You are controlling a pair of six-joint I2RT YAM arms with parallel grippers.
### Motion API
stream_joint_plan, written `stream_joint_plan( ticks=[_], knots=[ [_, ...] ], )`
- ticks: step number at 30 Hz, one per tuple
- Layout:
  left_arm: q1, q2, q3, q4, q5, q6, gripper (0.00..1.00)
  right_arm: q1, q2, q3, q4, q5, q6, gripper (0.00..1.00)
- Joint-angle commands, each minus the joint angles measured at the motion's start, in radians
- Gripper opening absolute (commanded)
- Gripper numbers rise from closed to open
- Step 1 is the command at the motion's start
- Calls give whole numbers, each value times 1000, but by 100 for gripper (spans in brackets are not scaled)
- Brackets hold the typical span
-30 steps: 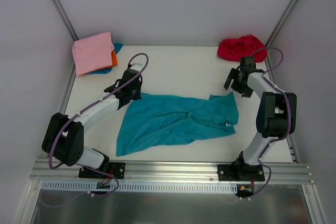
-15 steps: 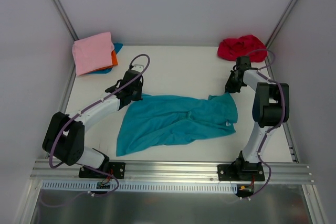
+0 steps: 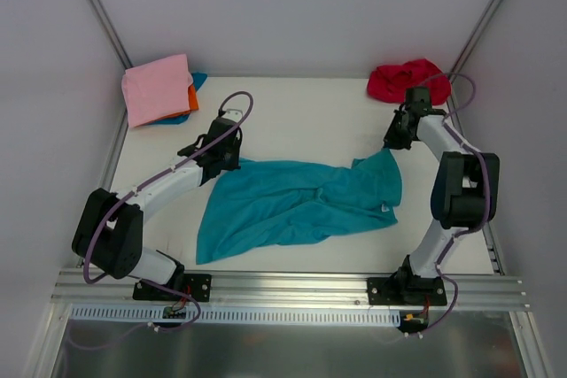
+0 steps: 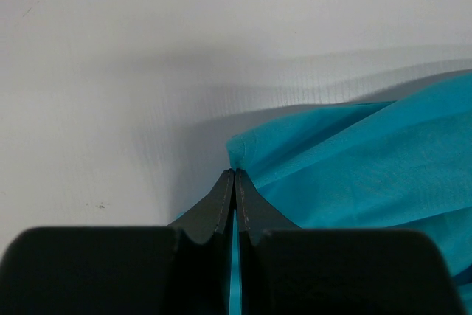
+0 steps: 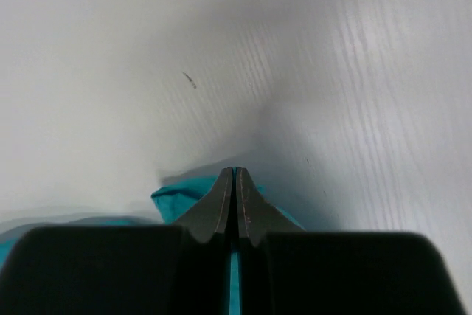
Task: Fold and stack the t-shirts
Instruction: Flatten out the tshirt
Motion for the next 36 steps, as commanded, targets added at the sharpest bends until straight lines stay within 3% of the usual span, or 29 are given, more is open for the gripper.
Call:
stream_joint_plan(
  ticks=[1, 12, 19, 28, 36],
  knots=[
    [-12, -41, 41, -8, -49, -13, 0, -16, -178, 99, -75, 82, -30, 1],
    [-10, -240, 168, -74, -164, 62, 0, -24, -430, 337, -233, 104, -73, 0],
    [-12, -360, 382, -157, -181, 131, 0, -26, -529, 521, -347, 104, -99, 0],
    [-12, -585, 562, -339, -39, 87, 0, -26, -803, 624, -479, 99, -107, 0],
    [-12, -693, 660, -465, 72, 38, 0, -24, -925, 771, -609, 67, -89, 0]
  ],
)
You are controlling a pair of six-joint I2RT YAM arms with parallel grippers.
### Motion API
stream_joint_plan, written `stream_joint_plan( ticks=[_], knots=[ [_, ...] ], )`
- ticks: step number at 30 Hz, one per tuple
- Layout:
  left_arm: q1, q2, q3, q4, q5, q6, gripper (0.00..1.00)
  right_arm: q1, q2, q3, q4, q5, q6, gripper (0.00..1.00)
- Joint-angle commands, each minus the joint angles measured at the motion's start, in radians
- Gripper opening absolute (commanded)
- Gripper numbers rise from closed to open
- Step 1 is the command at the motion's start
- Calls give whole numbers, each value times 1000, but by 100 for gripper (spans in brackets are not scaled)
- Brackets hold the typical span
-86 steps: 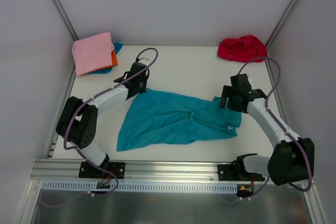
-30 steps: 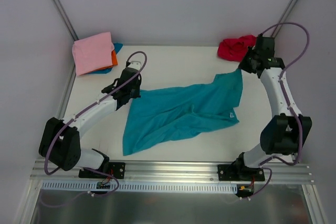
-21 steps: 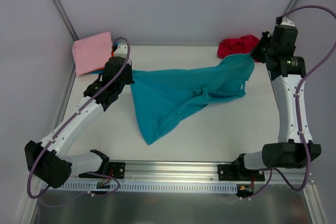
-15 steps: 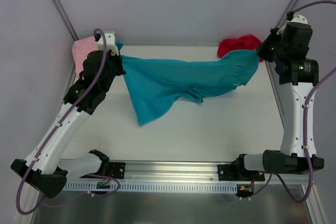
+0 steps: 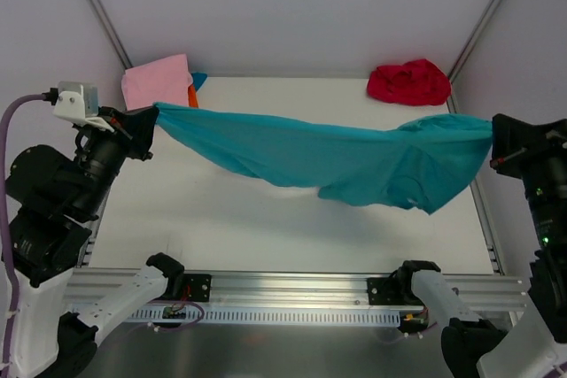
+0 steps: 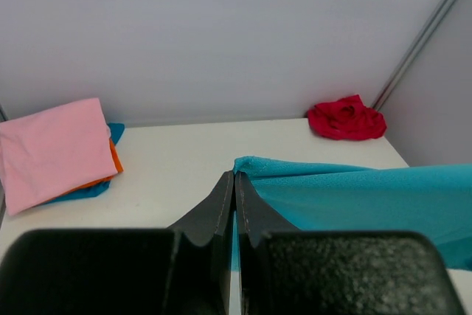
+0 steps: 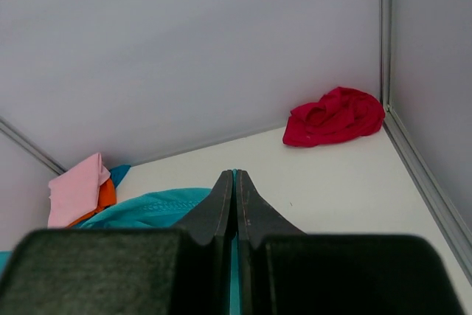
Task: Fold and stack the t-shirts
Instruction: Flatten out the tshirt
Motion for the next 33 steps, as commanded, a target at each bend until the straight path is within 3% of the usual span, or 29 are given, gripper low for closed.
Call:
stream_joint_plan(
  ticks=[1, 4, 11, 21, 28, 33],
  knots=[
    [-5, -15, 68, -90, 68, -36, 0, -8, -22, 45, -71, -13, 2, 0],
    [-5, -35, 103, -106, 69, -33, 0, -5, -39, 82, -80, 3, 9, 0],
    [-5, 24, 131, -82, 63, -9, 0, 0, 89, 96, -46, -7, 6, 0],
    [-5, 335, 154, 40, 71, 73, 0, -3, 390, 32, 83, -69, 23, 0],
    [2, 540, 325, 37, 66, 113, 0, -5, 634, 303, 48, -81, 35, 0],
    [2, 581, 422, 17, 81, 111, 0, -13, 599, 337, 61, -90, 48, 0]
  ],
)
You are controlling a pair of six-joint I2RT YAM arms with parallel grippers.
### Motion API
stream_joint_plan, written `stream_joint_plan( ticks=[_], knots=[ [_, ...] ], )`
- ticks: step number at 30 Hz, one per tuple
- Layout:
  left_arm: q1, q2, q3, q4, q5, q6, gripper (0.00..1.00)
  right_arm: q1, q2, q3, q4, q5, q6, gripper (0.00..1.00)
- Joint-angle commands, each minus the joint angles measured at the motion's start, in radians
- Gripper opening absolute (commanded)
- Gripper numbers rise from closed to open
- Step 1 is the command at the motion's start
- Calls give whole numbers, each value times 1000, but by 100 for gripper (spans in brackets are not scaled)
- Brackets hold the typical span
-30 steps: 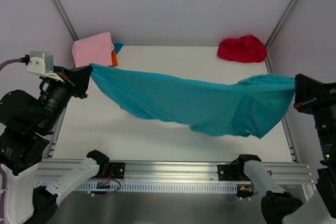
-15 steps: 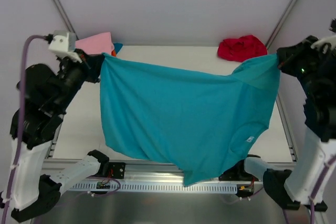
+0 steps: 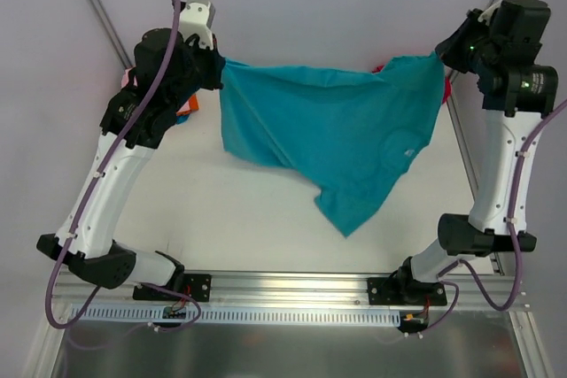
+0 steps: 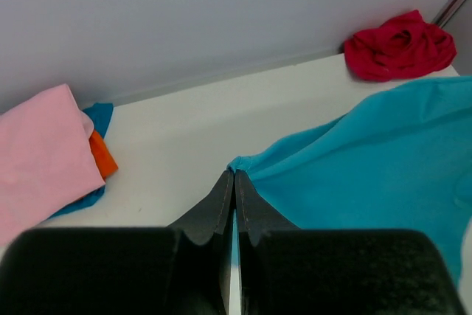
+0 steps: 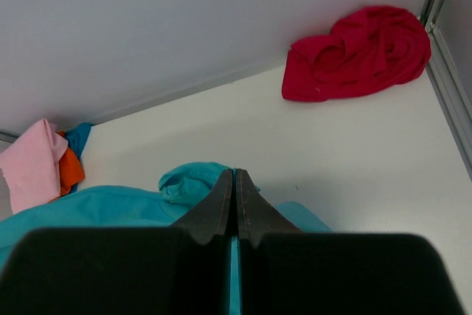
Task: Fold and stack the t-shirts
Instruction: Flatten out the tshirt
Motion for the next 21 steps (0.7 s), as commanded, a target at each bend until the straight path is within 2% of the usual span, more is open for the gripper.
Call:
stream_joint_plan(
  ticks=[1, 7, 15, 21],
  knots=[
    [1, -40, 124, 24, 20, 21, 0, -11, -120, 73, 49, -16, 17, 0],
    [1, -155, 119, -20, 40, -18, 0, -11, -273, 27, 32, -27, 26, 0],
    [1, -385, 43, -94, 66, -68, 0, -11, -473, 29, -56, -24, 31, 0],
    [1, -493, 41, -160, 65, -90, 0, -11, -571, 66, -125, 1, 32, 0]
  ],
)
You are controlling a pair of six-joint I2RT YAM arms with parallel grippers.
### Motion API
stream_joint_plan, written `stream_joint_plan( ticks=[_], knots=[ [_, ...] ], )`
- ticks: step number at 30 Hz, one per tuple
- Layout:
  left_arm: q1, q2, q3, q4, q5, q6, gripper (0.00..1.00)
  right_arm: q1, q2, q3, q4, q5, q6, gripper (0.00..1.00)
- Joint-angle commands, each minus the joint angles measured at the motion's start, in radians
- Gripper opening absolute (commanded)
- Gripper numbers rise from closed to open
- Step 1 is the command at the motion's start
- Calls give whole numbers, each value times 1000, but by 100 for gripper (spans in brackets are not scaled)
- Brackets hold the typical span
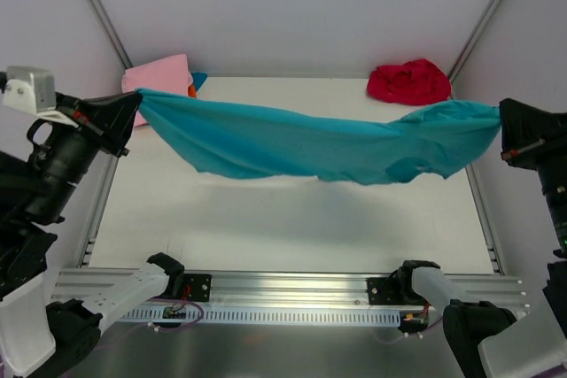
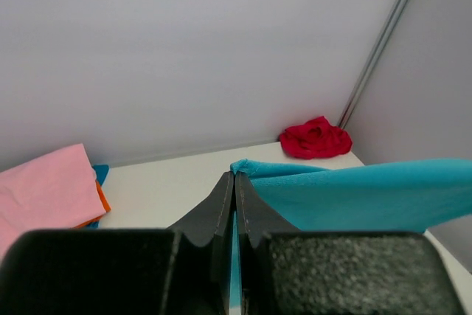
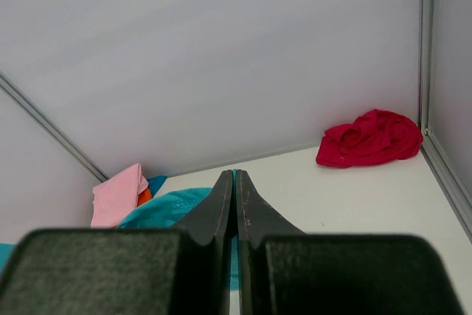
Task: Fold and stack the t-shirts
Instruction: Flatten out the tshirt
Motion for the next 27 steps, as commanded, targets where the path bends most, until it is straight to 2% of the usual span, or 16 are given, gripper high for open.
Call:
stream_joint_plan(
  ticks=[1, 10, 16, 19, 22, 27],
  knots=[
    [1, -29, 22, -48, 8, -28, 0, -7, -15, 36, -50, 14, 9, 0],
    [1, -27, 80, -99, -5, -19, 0, -7, -20, 41, -52, 22, 20, 0],
    [1, -10, -5, -36, -29, 1, 0, -7, 49, 23, -12, 77, -14, 0],
    [0, 8, -96, 28, -37, 7, 0, -7, 82, -98, 48, 94, -30, 0],
    [0, 23, -256, 143, -52, 7, 0, -7, 79, -361, 164, 96, -23, 0],
    [1, 82, -435, 263, -81, -8, 0, -7, 138, -588, 323, 99, -22, 0]
  ],
)
